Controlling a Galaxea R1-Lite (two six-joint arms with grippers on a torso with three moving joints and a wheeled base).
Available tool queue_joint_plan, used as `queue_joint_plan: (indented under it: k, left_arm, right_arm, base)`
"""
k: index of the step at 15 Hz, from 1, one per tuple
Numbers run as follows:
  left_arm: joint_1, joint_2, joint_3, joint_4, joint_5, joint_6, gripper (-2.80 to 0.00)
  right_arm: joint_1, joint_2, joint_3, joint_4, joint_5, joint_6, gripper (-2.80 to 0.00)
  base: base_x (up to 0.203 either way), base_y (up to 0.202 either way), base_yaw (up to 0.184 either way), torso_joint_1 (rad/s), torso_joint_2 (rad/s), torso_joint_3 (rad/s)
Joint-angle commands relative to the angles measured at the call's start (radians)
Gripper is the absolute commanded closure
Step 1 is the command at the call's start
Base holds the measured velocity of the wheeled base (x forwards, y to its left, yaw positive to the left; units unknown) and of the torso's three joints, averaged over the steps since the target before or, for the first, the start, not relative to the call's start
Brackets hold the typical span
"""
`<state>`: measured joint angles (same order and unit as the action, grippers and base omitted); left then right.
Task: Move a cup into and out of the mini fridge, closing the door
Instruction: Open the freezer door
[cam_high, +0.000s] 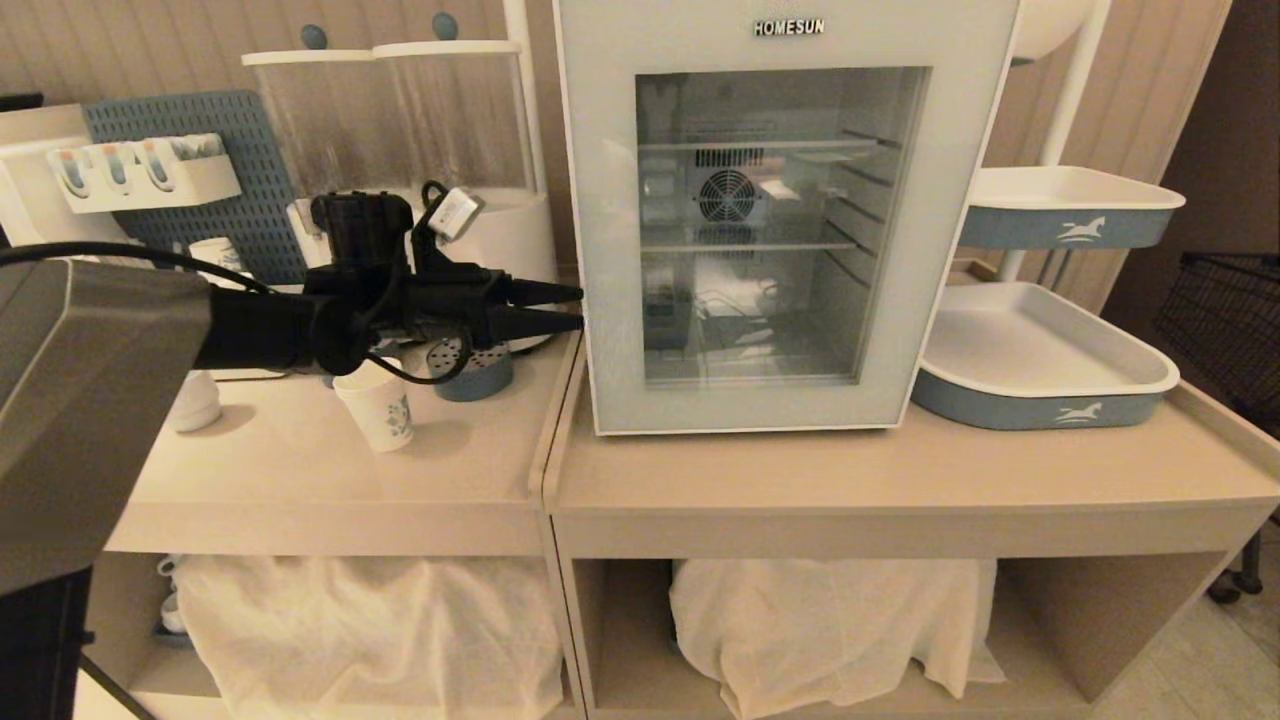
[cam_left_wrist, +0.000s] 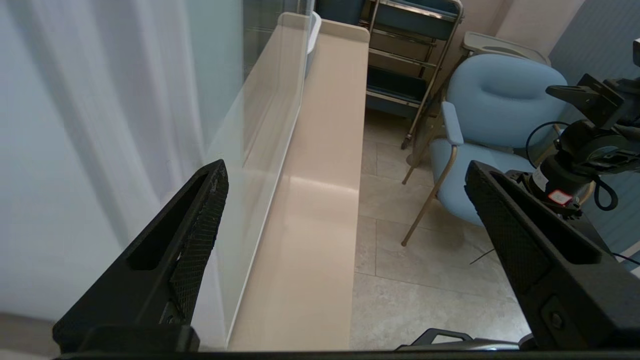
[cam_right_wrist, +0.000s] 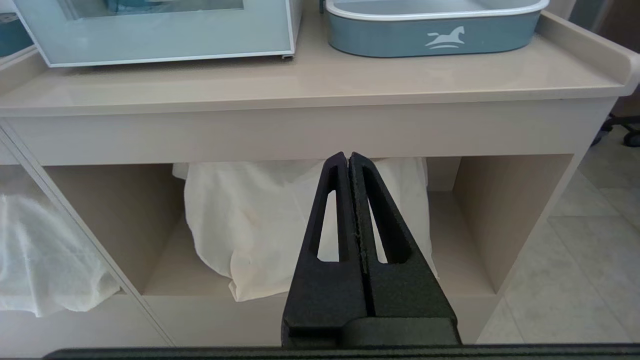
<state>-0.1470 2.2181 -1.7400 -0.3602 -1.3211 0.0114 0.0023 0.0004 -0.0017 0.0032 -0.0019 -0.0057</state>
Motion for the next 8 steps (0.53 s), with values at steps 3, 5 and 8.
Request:
queue_joint_plan:
  k: [3, 5, 8]
  left_arm:
    - [0.007, -0.030, 0.029, -0.009, -0.006, 0.003, -2.80]
    - [0.010, -0.034, 0.021, -0.014, 0.005, 0.008, -2.80]
    - [0.019, -0.009, -0.007, -0.016, 0.047, 0.011, -2.80]
  right_arm:
    - [0.001, -0.002, -0.001, 0.003, 0.000, 0.000, 0.00]
    - [0.001, -0.002, -0.003, 0.009, -0.001, 0.000, 0.00]
    - [0.001, -0.002, -0.003, 0.009, -0.001, 0.000, 0.00]
  base:
    - [0.000, 0.000, 0.000, 0.000, 0.00, 0.000]
    - [0.000, 0.000, 0.000, 0.000, 0.00, 0.000]
    - [0.000, 0.000, 0.000, 0.000, 0.00, 0.000]
